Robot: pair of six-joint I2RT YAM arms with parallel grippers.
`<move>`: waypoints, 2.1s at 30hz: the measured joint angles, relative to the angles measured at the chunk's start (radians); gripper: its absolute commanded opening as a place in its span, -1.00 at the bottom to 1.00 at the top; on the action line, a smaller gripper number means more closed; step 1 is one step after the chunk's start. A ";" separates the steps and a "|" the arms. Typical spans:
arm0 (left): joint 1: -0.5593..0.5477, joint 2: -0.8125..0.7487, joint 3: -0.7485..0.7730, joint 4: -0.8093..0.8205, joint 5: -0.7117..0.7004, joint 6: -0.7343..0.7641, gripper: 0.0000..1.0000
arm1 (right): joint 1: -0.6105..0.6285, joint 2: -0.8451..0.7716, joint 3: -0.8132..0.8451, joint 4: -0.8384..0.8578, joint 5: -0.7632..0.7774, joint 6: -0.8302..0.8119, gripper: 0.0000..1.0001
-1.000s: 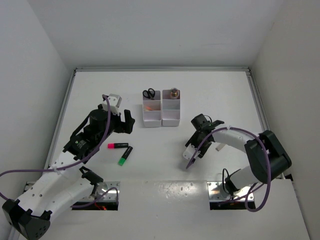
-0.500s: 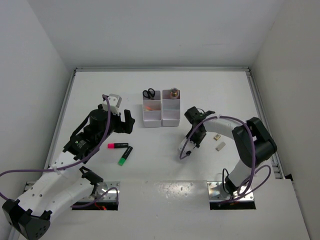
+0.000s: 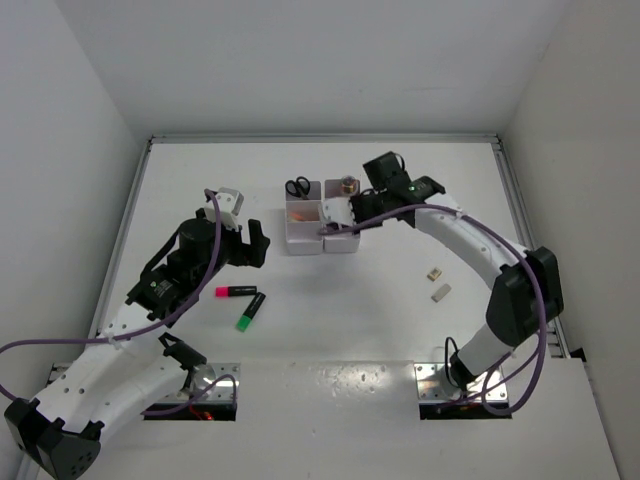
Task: Sort the stationery into containers
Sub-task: Place the stationery in the storage box, then pick up the stationery from the center of the board.
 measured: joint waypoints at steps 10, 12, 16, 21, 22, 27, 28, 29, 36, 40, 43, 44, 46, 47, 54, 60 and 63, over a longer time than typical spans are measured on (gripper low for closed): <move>0.000 0.000 0.000 0.000 0.000 0.000 0.78 | 0.011 0.085 0.136 0.127 0.069 0.356 -1.00; 0.000 0.000 0.000 0.000 0.000 0.000 0.78 | 0.019 0.109 0.136 0.129 0.080 0.381 -1.00; 0.000 0.000 0.000 0.000 0.000 0.000 0.78 | 0.041 0.123 0.136 0.170 0.117 0.408 -1.00; 0.000 0.000 0.000 0.000 0.000 0.000 0.78 | 0.058 0.126 0.136 0.264 0.174 0.419 -1.00; 0.000 0.000 0.000 0.000 0.000 0.000 0.78 | 0.061 0.130 0.136 0.281 0.182 0.419 -1.00; 0.000 0.000 0.000 0.000 0.000 0.000 0.78 | 0.070 0.203 0.137 0.320 0.238 0.419 -0.92; 0.000 0.000 0.000 0.000 0.000 0.000 0.78 | 0.071 0.223 0.139 0.322 0.253 0.418 -0.92; 0.000 0.000 0.000 0.000 0.000 0.000 0.78 | 0.072 0.242 0.141 0.322 0.264 0.418 -0.83; 0.000 0.000 0.000 0.000 -0.001 0.000 0.78 | 0.073 0.294 0.145 0.349 0.322 0.409 0.10; 0.000 0.001 0.000 0.000 -0.010 -0.009 0.13 | 0.078 0.266 0.148 0.367 0.320 0.408 0.10; 0.000 0.011 0.000 0.003 -0.040 -0.038 -1.00 | 0.078 0.258 0.148 0.367 0.311 0.414 -0.15; 0.000 0.014 0.000 0.004 -0.053 -0.052 -1.00 | 0.078 0.257 0.148 0.365 0.303 0.420 -0.38; 0.000 0.028 0.000 0.001 -0.093 -0.103 -1.00 | 0.078 0.250 0.149 0.358 0.288 0.440 -1.00; 0.000 0.036 0.001 -0.006 -0.109 -0.137 -1.00 | 0.078 0.243 0.150 0.348 0.276 0.468 -1.00; -0.001 0.143 0.019 -0.216 -0.246 -0.682 0.72 | 0.072 0.123 0.161 0.353 0.220 0.847 0.92; 0.006 0.212 -0.018 -0.350 -0.319 -1.092 0.87 | 0.057 0.000 0.137 0.372 0.114 1.062 -0.05; 0.033 0.301 -0.032 -0.363 -0.320 -1.245 0.58 | 0.057 -0.065 0.078 0.406 0.106 1.139 -1.00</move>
